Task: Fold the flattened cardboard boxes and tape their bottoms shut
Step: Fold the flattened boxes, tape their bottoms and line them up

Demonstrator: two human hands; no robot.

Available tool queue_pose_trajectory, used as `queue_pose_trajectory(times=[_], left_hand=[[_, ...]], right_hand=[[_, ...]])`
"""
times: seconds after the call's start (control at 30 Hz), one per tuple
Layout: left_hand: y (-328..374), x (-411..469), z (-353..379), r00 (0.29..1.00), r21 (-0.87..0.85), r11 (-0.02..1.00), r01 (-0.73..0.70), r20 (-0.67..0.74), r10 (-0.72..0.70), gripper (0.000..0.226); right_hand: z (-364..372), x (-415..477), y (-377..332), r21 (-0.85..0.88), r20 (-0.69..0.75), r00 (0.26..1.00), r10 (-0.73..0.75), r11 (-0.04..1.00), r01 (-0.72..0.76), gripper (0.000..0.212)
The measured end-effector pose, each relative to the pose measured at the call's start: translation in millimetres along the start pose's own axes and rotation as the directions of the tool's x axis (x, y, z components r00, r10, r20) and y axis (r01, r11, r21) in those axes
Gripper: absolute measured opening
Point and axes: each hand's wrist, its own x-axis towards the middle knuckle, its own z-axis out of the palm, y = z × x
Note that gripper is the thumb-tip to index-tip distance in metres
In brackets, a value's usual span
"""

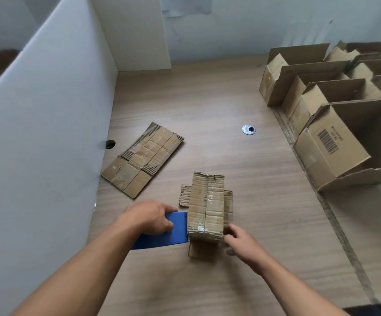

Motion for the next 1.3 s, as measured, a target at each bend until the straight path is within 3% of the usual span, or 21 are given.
queue_pose_trajectory(times=[0.1,0.2,0.27,0.4,0.43,0.53,0.57,0.67,0.8,0.87,0.93,1.03,1.1,1.2,1.3], left_hand=[[-1.3,-0.6,1.0,1.000,-0.011,1.000,0.002,0.004,-0.002,0.060],[-2.4,-2.0,3.0,1.000,-0.024,1.000,-0.002,0.005,0.002,0.059],[-3.0,-3.7,4.5,1.000,-0.023,1.000,0.000,-0.004,0.000,0.058],[-5.1,-5.8,4.8,1.000,-0.026,1.000,-0.006,-0.017,0.005,0.057],[-5.3,-5.5,4.9,1.000,-0.029,1.000,-0.008,-0.010,0.007,0.057],[-5.0,-4.5,4.7,1.000,-0.030,1.000,-0.011,-0.003,0.011,0.058],[-4.6,-4.7,4.0,1.000,-0.034,0.999,-0.012,-0.001,0.012,0.057],[-2.4,-5.4,1.5,1.000,-0.053,0.998,-0.016,0.005,0.016,0.053],[0.3,-4.9,3.7,1.000,-0.066,0.998,-0.015,-0.007,0.014,0.056],[0.6,-5.3,5.7,1.000,-0.061,0.998,-0.017,-0.016,0.016,0.056],[0.3,-6.3,6.8,1.000,-0.057,0.998,-0.022,-0.019,0.021,0.056],[-0.8,-5.1,7.1,1.000,-0.066,0.998,-0.024,-0.015,0.023,0.055],[-0.3,-5.0,7.6,0.999,-0.061,0.998,-0.028,-0.024,0.027,0.056],[-0.1,-6.4,10.7,0.997,-0.037,0.998,-0.045,-0.058,0.043,0.058],[-4.1,-6.2,15.5,0.991,-0.018,0.998,-0.063,-0.118,0.061,0.060]], right_hand=[[-6.4,-4.7,-4.4,-0.056,0.103,0.990,-0.097,0.993,0.103,0.036],[-4.0,-6.4,-11.9,-0.207,-0.031,0.986,-0.167,0.966,0.157,0.040],[-1.6,-4.0,-13.6,-0.191,-0.068,0.986,-0.151,0.972,0.136,0.048],[-12.2,-1.0,-6.3,-0.094,0.079,0.991,-0.107,0.989,0.114,0.080],[-14.6,0.0,-3.4,-0.088,0.070,0.991,-0.114,0.989,0.120,0.075],[-13.0,3.0,-6.2,-0.095,-0.028,0.992,-0.123,0.988,0.120,0.029],[-10.9,3.7,-8.9,-0.086,-0.076,0.988,-0.134,0.988,0.127,0.023],[-3.4,2.7,-10.4,0.030,-0.238,0.965,-0.109,0.992,0.119,0.028],[19.9,-6.5,-0.7,0.063,-0.386,0.917,-0.107,0.988,0.141,0.019],[28.9,-10.0,2.5,0.012,-0.456,0.877,-0.149,0.985,0.174,0.021],[29.8,-10.0,2.3,-0.154,-0.486,0.839,-0.244,0.969,0.193,0.027],[15.2,-10.7,-7.2,-0.548,-0.382,0.852,-0.358,0.830,0.103,0.031],[4.1,-13.2,-19.0,-0.737,-0.350,0.791,-0.503,0.668,0.099,0.034],[7.9,-4.3,-37.1,-0.835,-0.219,0.718,-0.661,0.508,0.212,0.057],[19.8,22.1,-36.7,-0.873,0.003,0.726,-0.688,0.352,0.337,0.060]])
